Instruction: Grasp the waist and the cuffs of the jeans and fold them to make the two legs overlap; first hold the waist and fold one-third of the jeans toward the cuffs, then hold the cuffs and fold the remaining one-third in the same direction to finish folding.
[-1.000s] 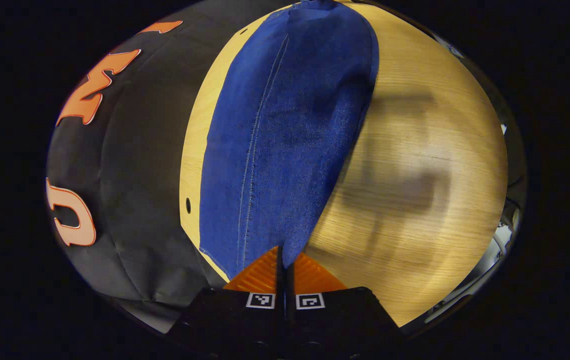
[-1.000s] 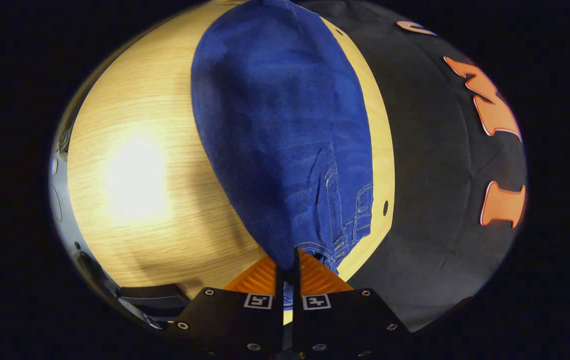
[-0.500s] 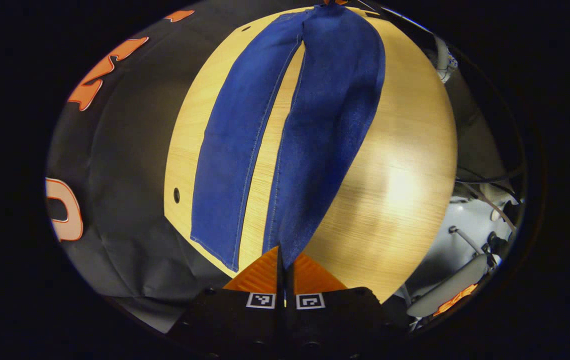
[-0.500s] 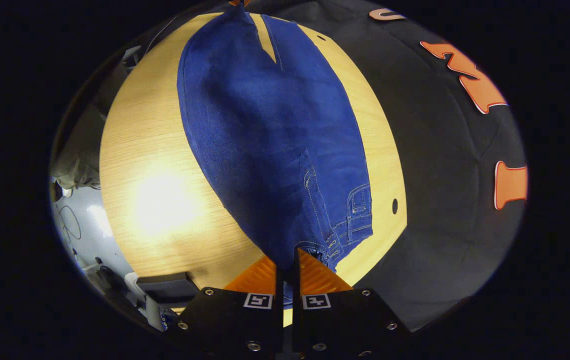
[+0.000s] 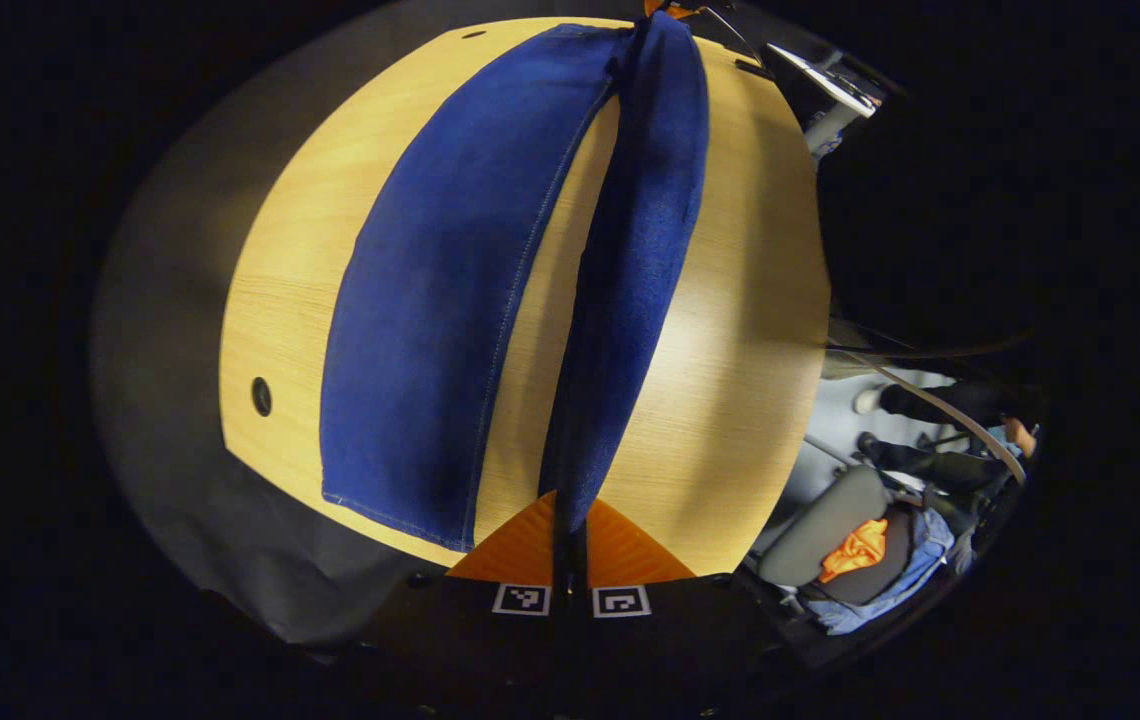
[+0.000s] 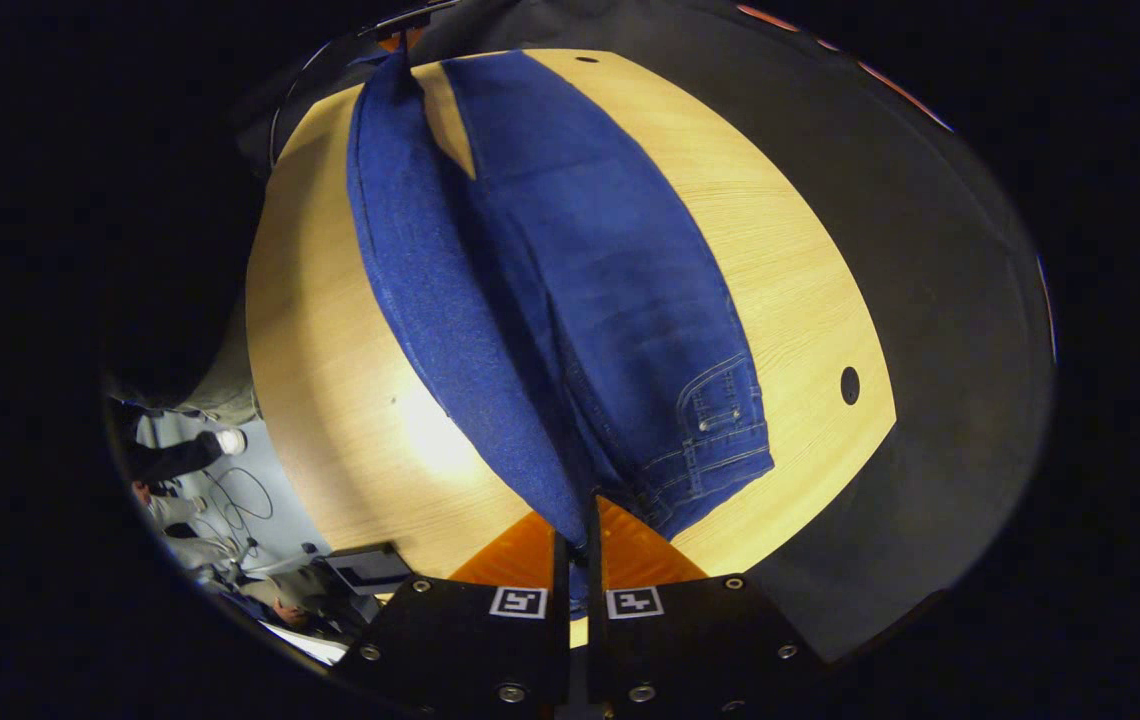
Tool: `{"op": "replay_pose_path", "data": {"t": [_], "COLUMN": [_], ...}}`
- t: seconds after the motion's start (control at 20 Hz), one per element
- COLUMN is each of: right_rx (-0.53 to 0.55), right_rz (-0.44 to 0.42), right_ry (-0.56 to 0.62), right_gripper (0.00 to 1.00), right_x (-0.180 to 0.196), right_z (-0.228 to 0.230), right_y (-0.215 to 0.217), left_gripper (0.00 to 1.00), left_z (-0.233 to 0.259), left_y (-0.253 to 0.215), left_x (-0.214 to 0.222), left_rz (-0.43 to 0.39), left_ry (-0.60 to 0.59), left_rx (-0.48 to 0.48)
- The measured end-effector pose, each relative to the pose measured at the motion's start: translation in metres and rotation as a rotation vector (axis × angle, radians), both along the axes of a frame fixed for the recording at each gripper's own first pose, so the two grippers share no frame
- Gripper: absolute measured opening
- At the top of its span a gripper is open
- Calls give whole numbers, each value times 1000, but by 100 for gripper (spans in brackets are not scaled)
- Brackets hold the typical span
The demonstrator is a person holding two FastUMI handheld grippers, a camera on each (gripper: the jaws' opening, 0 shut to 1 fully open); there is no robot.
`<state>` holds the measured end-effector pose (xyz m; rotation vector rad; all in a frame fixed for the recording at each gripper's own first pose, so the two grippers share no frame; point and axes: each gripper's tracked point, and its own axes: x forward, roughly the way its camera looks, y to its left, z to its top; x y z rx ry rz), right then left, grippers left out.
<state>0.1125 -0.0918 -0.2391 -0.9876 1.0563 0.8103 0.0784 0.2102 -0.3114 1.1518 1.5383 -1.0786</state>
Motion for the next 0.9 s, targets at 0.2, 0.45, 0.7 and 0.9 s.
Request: {"op": "replay_pose_path", "data": {"t": [0.2, 0.45, 0.7, 0.9], "right_rx": [-9, -30, -6, -18], "right_rz": [-86, -203, -289, -318], "right_ry": [76, 118, 73, 7], "right_gripper": [8, 12, 8, 38], "right_x": [42, 95, 129, 145], "right_z": [-9, -43, -61, -60], "right_y": [6, 14, 24, 18], "left_gripper": [1, 1, 25, 98], "left_z": [-35, -100, -122, -118], "left_y": [7, 24, 34, 45], "left_x": [65, 132, 179, 227], "left_rz": [5, -85, -194, -252], "left_ry": [153, 213, 185, 54], "left_rx": [25, 87, 147, 202]}}
